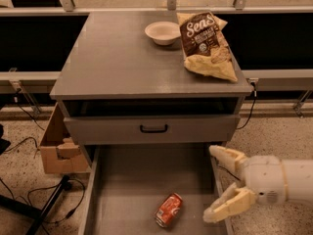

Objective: Place coke can into middle drawer

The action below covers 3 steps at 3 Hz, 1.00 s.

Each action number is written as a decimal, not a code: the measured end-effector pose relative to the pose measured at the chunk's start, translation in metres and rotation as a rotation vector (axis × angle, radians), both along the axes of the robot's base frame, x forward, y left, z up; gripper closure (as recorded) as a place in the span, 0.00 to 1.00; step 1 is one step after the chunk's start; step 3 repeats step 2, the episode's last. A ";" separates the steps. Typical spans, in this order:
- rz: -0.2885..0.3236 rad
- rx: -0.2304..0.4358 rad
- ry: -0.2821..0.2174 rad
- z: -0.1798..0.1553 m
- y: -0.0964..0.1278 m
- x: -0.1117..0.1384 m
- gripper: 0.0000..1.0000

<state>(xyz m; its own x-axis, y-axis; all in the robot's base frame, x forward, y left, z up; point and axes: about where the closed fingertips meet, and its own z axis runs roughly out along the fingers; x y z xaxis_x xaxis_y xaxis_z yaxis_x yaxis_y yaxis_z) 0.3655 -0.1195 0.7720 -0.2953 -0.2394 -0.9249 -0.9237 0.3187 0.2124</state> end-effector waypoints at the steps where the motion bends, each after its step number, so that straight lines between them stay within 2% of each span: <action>1: -0.109 -0.232 -0.112 0.092 -0.038 -0.003 0.00; 2: -0.118 -0.269 -0.140 0.110 -0.037 -0.002 0.00; 3: -0.118 -0.269 -0.140 0.110 -0.037 -0.002 0.00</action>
Offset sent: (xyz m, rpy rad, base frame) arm -0.0028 -0.0382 0.0921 -0.2317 -0.1122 -0.1092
